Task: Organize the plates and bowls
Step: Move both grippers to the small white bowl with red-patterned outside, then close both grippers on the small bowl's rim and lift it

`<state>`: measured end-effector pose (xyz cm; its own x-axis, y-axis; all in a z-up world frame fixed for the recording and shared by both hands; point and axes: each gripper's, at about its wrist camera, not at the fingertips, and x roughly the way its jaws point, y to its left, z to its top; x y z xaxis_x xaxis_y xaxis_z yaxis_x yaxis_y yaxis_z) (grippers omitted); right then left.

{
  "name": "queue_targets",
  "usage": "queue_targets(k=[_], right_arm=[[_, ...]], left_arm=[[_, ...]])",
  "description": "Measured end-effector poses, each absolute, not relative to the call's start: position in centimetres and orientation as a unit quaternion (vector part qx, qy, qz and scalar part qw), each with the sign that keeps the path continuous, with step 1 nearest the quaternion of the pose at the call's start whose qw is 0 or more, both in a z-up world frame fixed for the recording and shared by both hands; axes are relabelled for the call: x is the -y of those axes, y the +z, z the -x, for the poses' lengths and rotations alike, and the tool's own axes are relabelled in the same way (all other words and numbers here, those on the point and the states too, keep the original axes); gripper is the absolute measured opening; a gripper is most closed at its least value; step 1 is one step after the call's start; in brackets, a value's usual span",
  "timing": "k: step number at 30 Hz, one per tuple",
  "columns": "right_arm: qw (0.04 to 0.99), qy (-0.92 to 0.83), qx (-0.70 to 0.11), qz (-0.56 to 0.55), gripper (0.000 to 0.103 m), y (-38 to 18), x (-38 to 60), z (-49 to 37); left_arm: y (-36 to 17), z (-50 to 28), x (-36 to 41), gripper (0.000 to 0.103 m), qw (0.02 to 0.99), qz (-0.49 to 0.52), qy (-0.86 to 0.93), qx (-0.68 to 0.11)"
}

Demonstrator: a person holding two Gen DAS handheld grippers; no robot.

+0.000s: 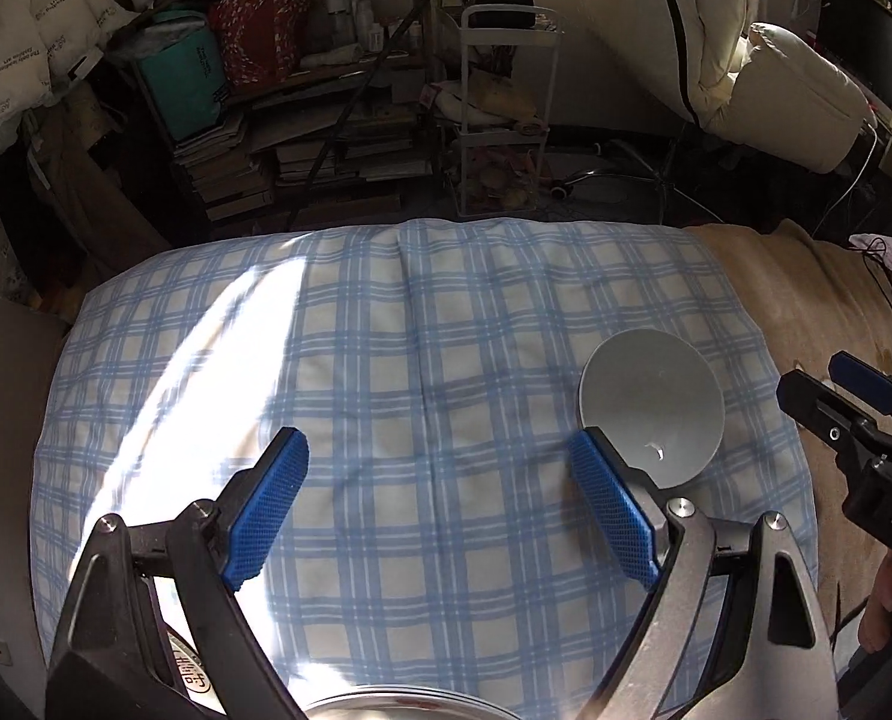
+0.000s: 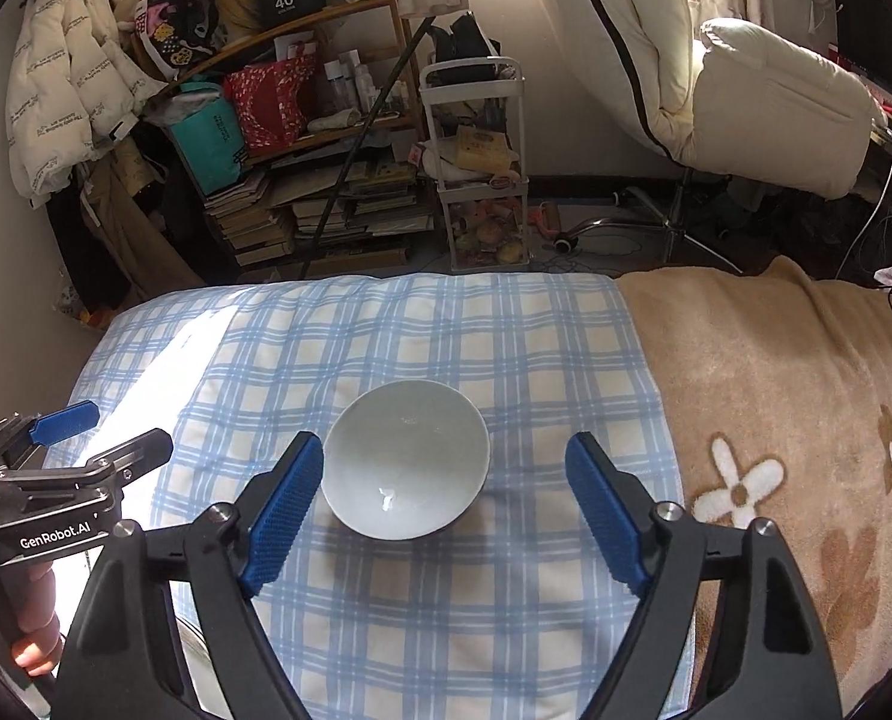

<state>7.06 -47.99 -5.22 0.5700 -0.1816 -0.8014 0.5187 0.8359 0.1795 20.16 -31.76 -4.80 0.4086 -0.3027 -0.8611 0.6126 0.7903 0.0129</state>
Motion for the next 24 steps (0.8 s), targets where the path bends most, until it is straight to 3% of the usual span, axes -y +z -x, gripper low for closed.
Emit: queue_targets(k=[4, 13, 16, 22, 24], right_arm=[[0.853, -0.202, -0.425, -0.227, 0.077, -6.9, 49.5, -7.6], [0.822, -0.187, -0.459, -0.281, 0.058, -12.0, 51.9, -8.7], [0.814, -0.179, -0.471, -0.288, 0.047, -13.4, 52.1, -9.3], [0.799, -0.164, -0.492, -0.305, 0.026, -15.6, 52.3, -10.1], [0.798, -0.156, -0.492, -0.312, 0.021, -15.9, 52.3, -10.2]], left_arm=[[-6.5, -21.0, 34.1, 0.089, 0.815, -0.157, -0.283, -0.481], [-12.0, -22.0, 38.0, 0.088, 0.783, -0.189, -0.291, -0.516], [-13.3, -22.2, 38.5, 0.088, 0.777, -0.191, -0.292, -0.525], [-15.6, -22.7, 39.4, 0.052, 0.748, -0.157, -0.305, -0.569], [-16.1, -22.6, 39.6, 0.032, 0.735, -0.136, -0.317, -0.584]])
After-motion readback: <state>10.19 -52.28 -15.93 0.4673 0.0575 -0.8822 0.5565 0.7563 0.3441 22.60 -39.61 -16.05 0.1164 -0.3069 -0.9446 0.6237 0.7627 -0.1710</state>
